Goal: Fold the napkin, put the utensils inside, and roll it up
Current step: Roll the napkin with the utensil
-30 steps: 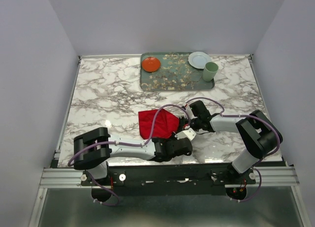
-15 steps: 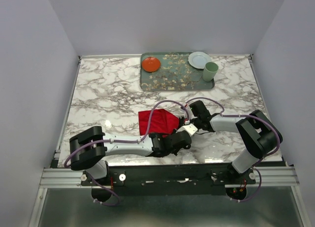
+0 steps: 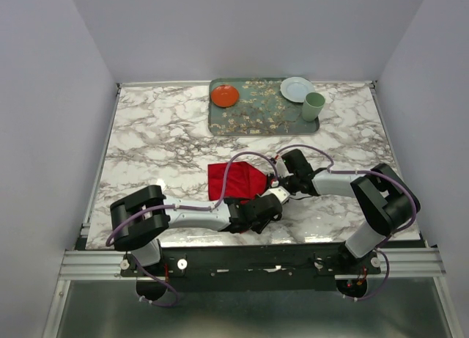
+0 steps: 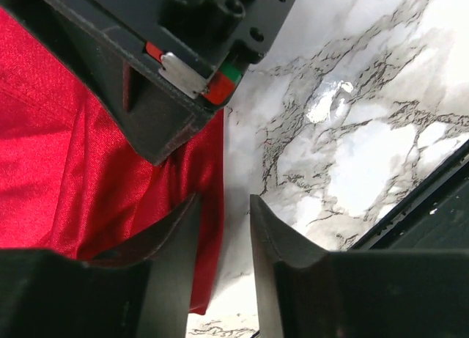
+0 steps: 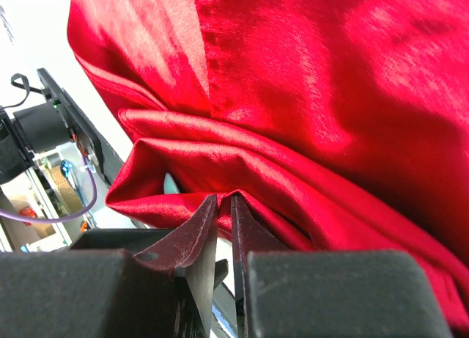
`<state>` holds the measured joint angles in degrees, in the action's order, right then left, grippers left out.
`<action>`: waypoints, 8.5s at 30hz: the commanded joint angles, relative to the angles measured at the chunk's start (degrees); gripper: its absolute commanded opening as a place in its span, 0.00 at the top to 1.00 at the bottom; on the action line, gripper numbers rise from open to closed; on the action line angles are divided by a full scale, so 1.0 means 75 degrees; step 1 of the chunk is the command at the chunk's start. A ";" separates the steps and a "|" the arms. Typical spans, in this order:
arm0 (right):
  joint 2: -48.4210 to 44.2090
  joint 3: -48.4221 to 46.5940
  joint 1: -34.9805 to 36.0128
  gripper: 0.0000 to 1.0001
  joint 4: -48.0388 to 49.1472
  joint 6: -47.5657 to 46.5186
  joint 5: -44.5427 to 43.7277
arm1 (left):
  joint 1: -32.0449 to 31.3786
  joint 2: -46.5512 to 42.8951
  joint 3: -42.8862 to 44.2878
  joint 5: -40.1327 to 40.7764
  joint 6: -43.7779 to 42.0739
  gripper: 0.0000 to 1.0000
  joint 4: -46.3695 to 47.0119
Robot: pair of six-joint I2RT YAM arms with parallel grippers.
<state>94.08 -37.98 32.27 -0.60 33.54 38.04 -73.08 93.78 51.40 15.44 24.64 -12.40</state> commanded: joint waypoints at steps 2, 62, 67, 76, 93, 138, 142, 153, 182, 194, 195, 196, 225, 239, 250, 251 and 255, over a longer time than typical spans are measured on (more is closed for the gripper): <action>0.0217 -0.0069 0.0045 0.79 -0.0271 -0.0101 -0.0045 | 0.0052 -0.0093 -0.0173 0.0378 -0.0016 0.55 0.0025; -0.1844 -0.1229 -0.0997 0.52 -0.2391 0.0368 -0.1518 | 0.1165 0.0434 -0.0899 -0.2058 0.0475 0.99 0.0973; -0.2606 -0.1101 -0.1397 0.34 -0.2943 0.0333 -0.2177 | 0.1587 0.0095 -0.1122 -0.3239 0.0792 1.00 0.1570; -0.3146 -0.0398 -0.1397 0.18 -0.2908 0.0695 -0.2400 | 0.2161 -0.0268 -0.1509 -0.4273 0.1272 1.00 0.2437; -0.2960 0.1583 -0.0823 0.21 0.0007 0.2324 -0.1404 | 0.3017 -0.0832 -0.2645 -0.5527 0.2421 1.00 0.4840; -0.1154 -0.0057 0.0115 0.99 -0.2473 0.2617 -0.2681 | 0.1261 -0.1758 -0.0936 -0.0399 0.0500 0.55 0.0835; -0.1072 -0.0186 0.0103 0.99 -0.2732 0.2887 -0.2764 | 0.0278 -0.1220 -0.0514 0.1079 0.0592 0.55 0.0342; -0.1188 -0.0245 0.0139 0.99 -0.2838 0.3507 -0.2939 | -0.0311 -0.0105 0.0061 0.1879 0.0640 0.39 0.0200; -0.1517 -0.0245 0.0209 0.99 -0.3096 0.4797 -0.2986 | -0.0346 0.0633 0.0542 0.1024 0.0159 0.43 0.0435; -0.1587 -0.0245 0.0209 0.99 -0.3154 0.4845 -0.3009 | -0.0264 0.0634 0.0448 0.0602 0.0370 0.86 0.0587; -0.1599 -0.0199 0.0209 0.99 -0.3143 0.4821 -0.3033 | -0.0229 0.0563 0.0343 0.0566 0.0394 0.97 0.0634; -0.1599 -0.0187 0.0209 0.99 -0.3154 0.4786 -0.3080 | -0.0194 0.0505 0.0296 0.0438 0.0417 0.98 0.0669; -0.1881 -0.0831 0.0209 0.28 -0.2873 0.1024 -0.2542 | 0.1997 -0.1007 -0.2469 -0.3852 0.2010 1.00 0.4184; -0.0768 -0.1569 0.0525 0.54 -0.2896 0.1399 -0.1967 | 0.2174 -0.1055 -0.2857 -0.4062 0.2269 1.00 0.4806; -0.0228 -0.1850 0.0631 0.72 -0.3365 0.1212 -0.1861 | 0.2185 -0.0890 -0.2962 -0.4180 0.2362 1.00 0.5099; -0.0193 -0.1943 0.0619 0.73 -0.3400 0.1200 -0.1827 | 0.2174 -0.0844 -0.2985 -0.4203 0.2374 1.00 0.5238; -0.0134 -0.2388 0.0631 0.59 -0.3868 0.0896 -0.2153 | 0.2337 -0.0820 -0.3161 -0.4390 0.2503 1.00 0.5591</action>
<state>92.12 -51.35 36.05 -25.87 43.09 21.93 -56.53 87.13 28.80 -13.74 42.59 22.68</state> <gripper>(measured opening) 0.303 0.111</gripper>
